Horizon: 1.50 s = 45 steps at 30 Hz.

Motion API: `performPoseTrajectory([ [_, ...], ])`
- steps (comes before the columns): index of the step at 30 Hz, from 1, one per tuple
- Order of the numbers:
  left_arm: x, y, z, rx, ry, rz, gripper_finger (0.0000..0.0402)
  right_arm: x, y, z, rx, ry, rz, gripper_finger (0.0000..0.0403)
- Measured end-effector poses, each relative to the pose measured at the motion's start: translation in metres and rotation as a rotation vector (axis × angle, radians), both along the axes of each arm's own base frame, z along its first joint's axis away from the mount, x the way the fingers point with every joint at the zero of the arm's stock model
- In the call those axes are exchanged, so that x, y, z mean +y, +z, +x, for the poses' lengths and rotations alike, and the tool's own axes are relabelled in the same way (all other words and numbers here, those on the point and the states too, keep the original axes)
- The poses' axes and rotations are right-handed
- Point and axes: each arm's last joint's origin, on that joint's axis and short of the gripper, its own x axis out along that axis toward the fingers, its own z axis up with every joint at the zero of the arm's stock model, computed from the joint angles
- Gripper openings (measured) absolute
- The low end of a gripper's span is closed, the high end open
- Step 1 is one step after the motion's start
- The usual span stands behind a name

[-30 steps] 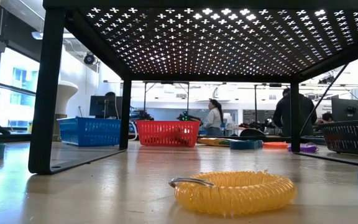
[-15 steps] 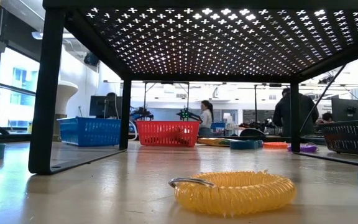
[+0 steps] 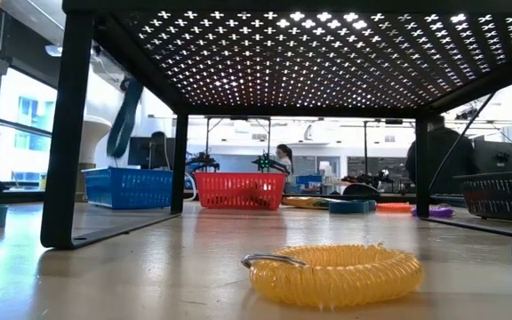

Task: Pick & Place Office Desk Supplies
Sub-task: Put the blue rubber band into the blue bin

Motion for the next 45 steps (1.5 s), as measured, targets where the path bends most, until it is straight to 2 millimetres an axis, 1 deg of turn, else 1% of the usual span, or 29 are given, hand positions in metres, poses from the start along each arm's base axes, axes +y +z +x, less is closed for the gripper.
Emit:
performPoseTrajectory([
  [3, 0.007, -0.016, 0.004, 0.034, 0.022, -0.03, 0.0, 0.0, -0.003, 0.0, 0.008, 0.009, 0.001, 0.02],
  [8, 0.014, -0.036, 0.008, 0.097, 0.053, -0.048, 0.0, 0.0, -0.003, 0.0, 0.012, 0.017, -0.018, 0.02],
  [15, 0.013, -0.064, 0.016, 0.089, 0.042, -0.158, 0.0, 0.0, -0.003, 0.0, 0.011, 0.036, -0.058, 0.02],
  [19, 0.013, -0.083, 0.017, 0.114, 0.045, -0.203, 0.0, 0.0, -0.003, 0.0, 0.01, 0.044, -0.074, 0.02],
  [25, 0.014, -0.101, 0.022, 0.12, 0.055, -0.212, 0.0, 0.0, -0.004, 0.0, 0.011, 0.048, -0.083, 0.02],
  [30, 0.023, -0.114, 0.034, 0.109, 0.007, -0.308, 0.0, 0.0, -0.004, 0.0, 0.012, 0.045, -0.077, 0.02],
  [33, 0.03, -0.126, 0.041, 0.137, 0.015, -0.354, 0.0, 0.0, -0.004, 0.0, 0.013, 0.035, -0.057, 0.02],
  [38, 0.038, -0.145, 0.046, 0.215, 0.021, -0.405, 0.0, 0.004, -0.012, 0.004, 0.033, 0.043, -0.061, 0.02],
  [42, 0.041, -0.155, 0.049, 0.244, -0.008, -0.431, 0.0, 0.007, -0.022, 0.009, 0.058, 0.055, -0.068, 0.02],
  [45, 0.043, -0.16, 0.051, 0.246, -0.033, -0.491, 0.0, 0.007, -0.026, 0.012, 0.069, 0.05, -0.076, 0.02],
])
